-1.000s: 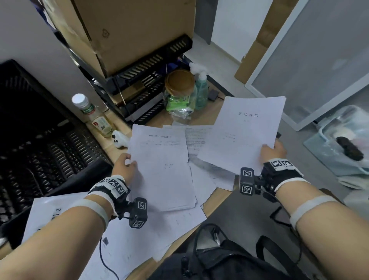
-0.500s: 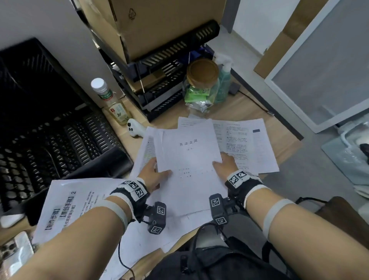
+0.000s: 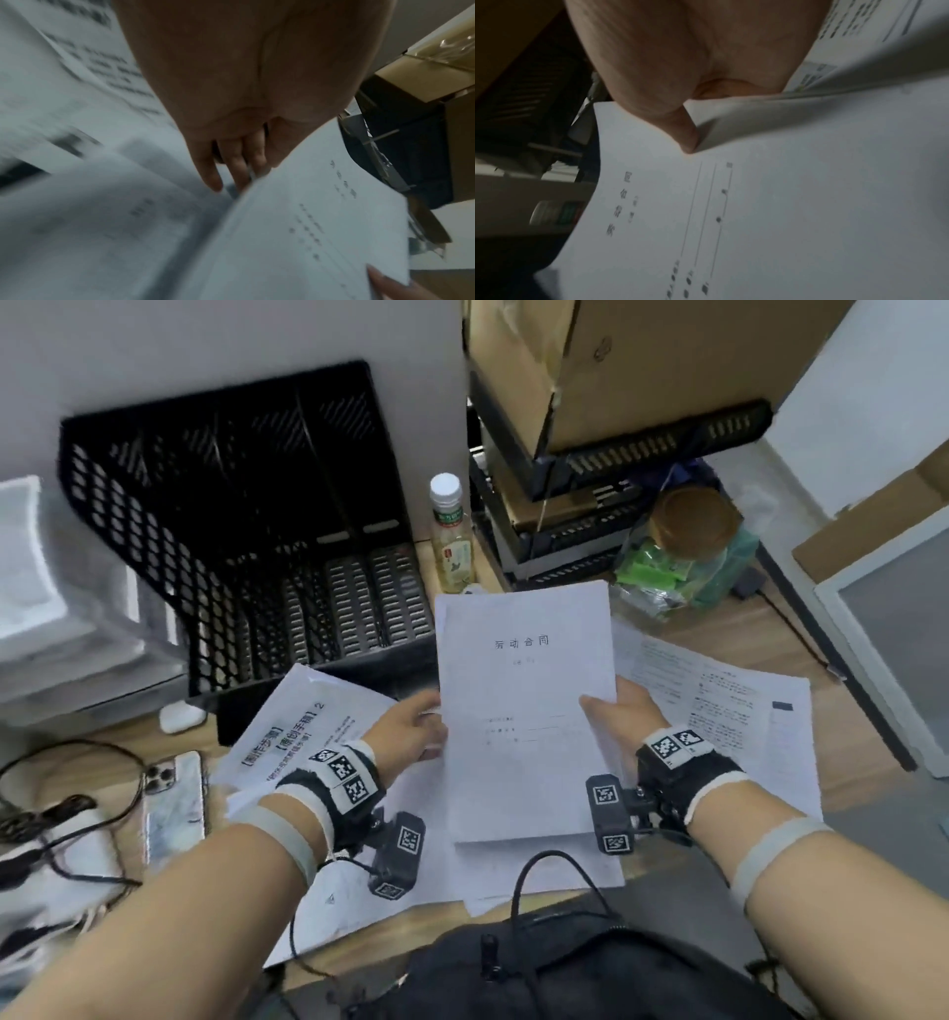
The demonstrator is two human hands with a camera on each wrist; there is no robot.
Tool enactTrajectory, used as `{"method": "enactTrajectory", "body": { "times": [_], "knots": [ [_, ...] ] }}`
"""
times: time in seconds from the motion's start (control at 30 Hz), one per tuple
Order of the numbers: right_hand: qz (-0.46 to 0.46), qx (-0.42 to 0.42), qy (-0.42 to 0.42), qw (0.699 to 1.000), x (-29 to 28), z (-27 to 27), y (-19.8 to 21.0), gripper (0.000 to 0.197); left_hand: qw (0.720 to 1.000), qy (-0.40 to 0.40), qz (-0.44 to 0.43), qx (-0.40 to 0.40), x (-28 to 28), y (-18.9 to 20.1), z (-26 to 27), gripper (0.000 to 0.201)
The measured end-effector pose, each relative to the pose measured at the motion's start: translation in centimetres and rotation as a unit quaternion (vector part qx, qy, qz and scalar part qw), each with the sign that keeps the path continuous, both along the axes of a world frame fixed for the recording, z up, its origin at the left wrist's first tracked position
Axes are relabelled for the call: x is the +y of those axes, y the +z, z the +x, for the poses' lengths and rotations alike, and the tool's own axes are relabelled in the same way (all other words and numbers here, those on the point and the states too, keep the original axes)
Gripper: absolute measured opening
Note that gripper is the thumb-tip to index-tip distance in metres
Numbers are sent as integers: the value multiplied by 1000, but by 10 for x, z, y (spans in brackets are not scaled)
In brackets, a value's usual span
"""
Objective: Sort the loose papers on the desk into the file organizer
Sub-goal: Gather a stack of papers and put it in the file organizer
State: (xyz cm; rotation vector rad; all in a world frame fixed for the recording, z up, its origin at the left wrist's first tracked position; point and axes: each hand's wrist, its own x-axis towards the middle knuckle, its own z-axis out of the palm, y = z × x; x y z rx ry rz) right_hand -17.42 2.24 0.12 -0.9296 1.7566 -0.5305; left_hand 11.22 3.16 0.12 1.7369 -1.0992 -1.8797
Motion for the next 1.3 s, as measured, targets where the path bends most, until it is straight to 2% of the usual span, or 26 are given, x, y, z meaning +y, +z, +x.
{"method": "enactTrajectory", "body": {
  "times": [0.13, 0.27, 0.33, 0.4, 0.57, 0.7, 0.8, 0.93, 1.03, 1.13, 1.23, 1.3],
  "knots": [
    [-19, 22, 45, 999, -7, 24, 3, 39, 994, 77, 10, -81, 29, -4, 58, 25],
    [-33, 49, 107, 993, -11, 46, -2, 43, 966, 187, 6, -180, 66, -11, 122, 15],
    [-32, 78, 115, 990, -12, 49, -4, 43, 951, 192, -10, -242, 85, -13, 145, 17],
    [-28, 110, 110, 987, -10, 54, -7, 43, 945, 186, -15, -268, 102, -13, 161, 21],
    [-26, 155, 51, 986, -6, 50, -9, 45, 962, 157, -5, -222, 114, -19, 164, 18],
    [-22, 165, -7, 986, 7, 34, -4, 43, 985, 89, 16, -145, 100, -20, 134, 31],
    [-18, 166, -12, 986, 17, 16, 4, 45, 990, 46, 21, -131, 89, -24, 109, 36],
    [-4, 180, 40, 983, 27, -8, 19, 44, 987, 13, 16, -158, 75, -33, 80, 40],
    [1, 199, 133, 971, 31, -13, 18, 60, 980, 11, 12, -201, 68, -44, 64, 46],
    [2, 225, 227, 948, 25, -5, 7, 60, 976, 11, 0, -219, 61, -51, 56, 29],
    [8, 259, 317, 912, 15, 9, -1, 53, 980, 3, -24, -198, 56, -50, 53, 21],
    [-2, 268, 372, 889, 9, 21, -1, 50, 986, 42, -35, -158, 54, -49, 52, 8]
  ]
}}
